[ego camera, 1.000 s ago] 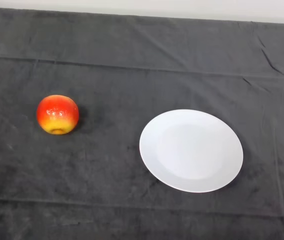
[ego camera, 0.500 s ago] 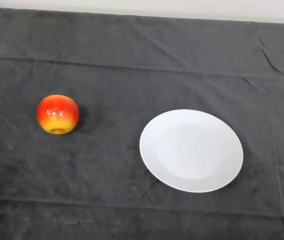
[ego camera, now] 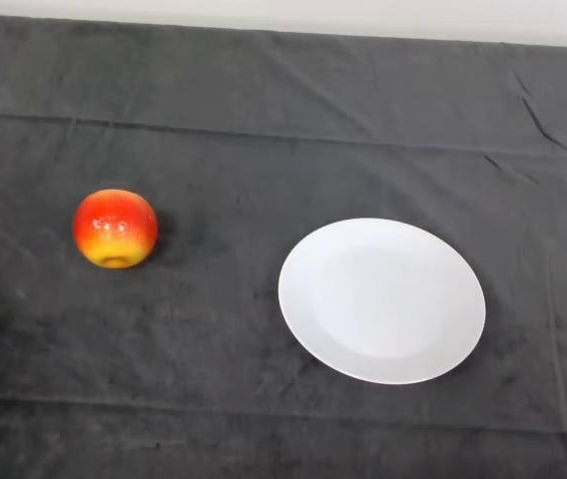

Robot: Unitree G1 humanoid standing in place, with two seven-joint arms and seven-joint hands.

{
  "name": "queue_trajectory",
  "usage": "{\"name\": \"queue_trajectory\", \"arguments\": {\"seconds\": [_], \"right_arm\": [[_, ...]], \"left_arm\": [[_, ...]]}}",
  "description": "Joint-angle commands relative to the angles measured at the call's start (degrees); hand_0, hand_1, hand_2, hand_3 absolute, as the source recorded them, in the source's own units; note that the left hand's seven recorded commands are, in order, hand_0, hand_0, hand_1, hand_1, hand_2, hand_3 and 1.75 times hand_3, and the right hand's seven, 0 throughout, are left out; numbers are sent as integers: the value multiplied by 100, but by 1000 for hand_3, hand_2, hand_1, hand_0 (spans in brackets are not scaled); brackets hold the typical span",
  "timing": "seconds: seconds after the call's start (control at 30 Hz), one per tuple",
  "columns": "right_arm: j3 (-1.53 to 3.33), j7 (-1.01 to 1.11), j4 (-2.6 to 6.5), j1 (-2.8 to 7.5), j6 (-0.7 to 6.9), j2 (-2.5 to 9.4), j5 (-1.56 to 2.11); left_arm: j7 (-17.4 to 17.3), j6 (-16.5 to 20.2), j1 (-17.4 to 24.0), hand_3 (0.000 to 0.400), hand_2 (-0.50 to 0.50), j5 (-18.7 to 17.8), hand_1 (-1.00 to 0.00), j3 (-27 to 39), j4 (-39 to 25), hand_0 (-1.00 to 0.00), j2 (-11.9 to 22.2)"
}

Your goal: Move the apple to the plate

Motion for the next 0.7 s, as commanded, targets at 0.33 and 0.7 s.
{"name": "queue_trajectory", "arguments": {"seconds": [0.33, 0.7], "right_arm": [[-6, -15, 513, 545, 476, 414, 128], [11, -15, 483, 554, 496, 418, 143]], "left_arm": [[-58, 571, -11, 0, 0, 447, 0, -445, -1461, 0, -1], [-174, 1382, -169, 0, 0, 839, 0, -962, -2358, 0, -174]]}}
